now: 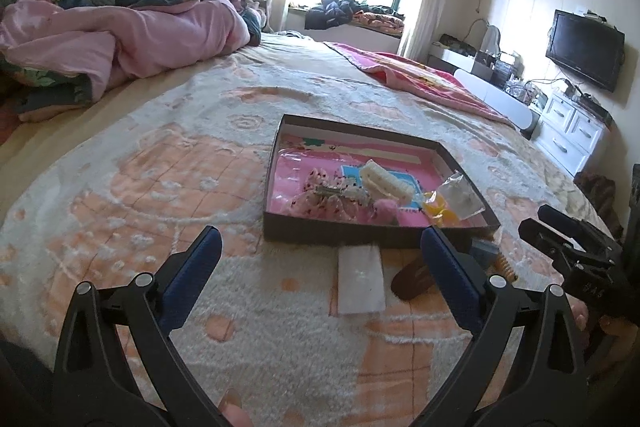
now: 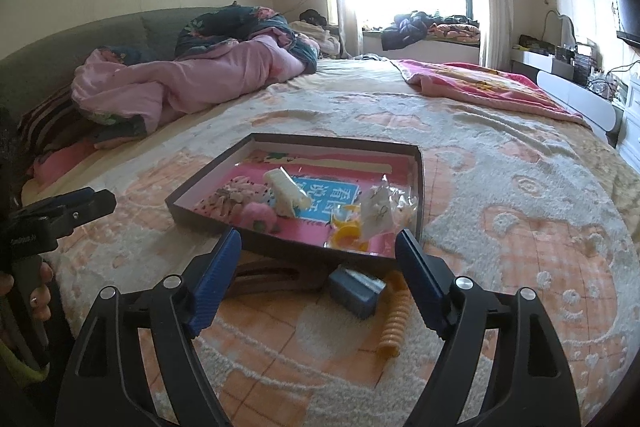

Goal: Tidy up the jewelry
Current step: 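Move both tools back toward the clear plastic sleeve and the blue box, then grasp the clear plastic sleeve with the left tool while the right tool grasps the blue box, then carry the clear sleeve and the blue box over the tray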

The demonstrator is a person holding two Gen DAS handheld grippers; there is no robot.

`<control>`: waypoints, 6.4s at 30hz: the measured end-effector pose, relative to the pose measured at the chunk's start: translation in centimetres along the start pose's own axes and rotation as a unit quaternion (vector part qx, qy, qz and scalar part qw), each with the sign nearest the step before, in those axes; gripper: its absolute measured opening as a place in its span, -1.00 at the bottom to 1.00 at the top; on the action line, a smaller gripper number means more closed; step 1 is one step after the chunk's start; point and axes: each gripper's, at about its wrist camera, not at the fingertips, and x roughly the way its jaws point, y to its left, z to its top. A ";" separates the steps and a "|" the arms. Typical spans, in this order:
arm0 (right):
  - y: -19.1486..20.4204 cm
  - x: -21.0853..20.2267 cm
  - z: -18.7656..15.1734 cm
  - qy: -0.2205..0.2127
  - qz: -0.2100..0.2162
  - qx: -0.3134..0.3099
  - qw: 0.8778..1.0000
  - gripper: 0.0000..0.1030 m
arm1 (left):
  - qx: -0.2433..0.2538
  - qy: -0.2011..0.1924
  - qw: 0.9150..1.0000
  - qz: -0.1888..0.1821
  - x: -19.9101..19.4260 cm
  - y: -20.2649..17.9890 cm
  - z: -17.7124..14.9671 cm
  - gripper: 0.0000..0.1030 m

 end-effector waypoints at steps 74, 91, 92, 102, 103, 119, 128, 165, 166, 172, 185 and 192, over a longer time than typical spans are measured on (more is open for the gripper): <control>-2.2 6.1 -3.0 0.082 -0.030 -0.033 0.996 -0.06 | 0.048 0.098 0.993 -0.033 8.1 -3.5 -4.4 0.43; -1.9 6.7 -3.4 0.099 0.000 -0.041 0.994 -0.34 | 0.057 0.111 0.992 -0.019 9.0 -3.3 -4.2 -0.35; -1.9 6.7 -3.5 0.099 0.003 -0.040 0.994 -0.35 | 0.062 0.111 0.992 -0.017 9.0 -3.4 -4.2 -0.35; -0.5 6.2 -3.8 0.104 0.033 -0.058 0.992 -0.39 | 0.077 0.111 0.991 -0.016 7.5 -3.3 -4.6 -0.36; -0.3 6.3 -3.8 0.104 0.033 -0.060 0.992 -0.39 | 0.076 0.111 0.991 -0.015 7.4 -3.1 -4.7 -0.36; 2.0 4.0 -4.4 0.083 0.056 -0.032 0.994 -0.47 | 0.050 0.082 0.995 0.001 4.4 -0.8 -3.4 -0.36; 2.2 2.2 -4.2 0.077 0.058 -0.008 0.995 -0.48 | 0.041 0.063 0.997 0.000 2.7 -0.3 -2.4 -0.36; 5.4 4.2 0.4 0.050 0.089 -0.025 0.994 -0.49 | 0.012 0.033 0.999 0.020 3.3 2.4 0.1 -0.36; 5.3 4.3 0.5 0.050 0.087 -0.025 0.995 -0.49 | 0.011 0.033 0.999 0.019 3.4 2.4 0.2 -0.36; 4.2 5.2 1.3 0.044 0.074 -0.021 0.996 -0.49 | 0.010 0.037 0.999 0.017 4.6 2.1 0.7 -0.36; 1.3 7.3 3.8 0.025 0.040 -0.011 0.999 -0.50 | 0.018 0.037 0.999 0.020 7.4 1.5 2.2 -0.36; -0.1 8.5 4.6 0.019 0.022 -0.006 1.000 -0.50 | 0.027 0.041 0.999 0.019 9.4 1.1 3.2 -0.36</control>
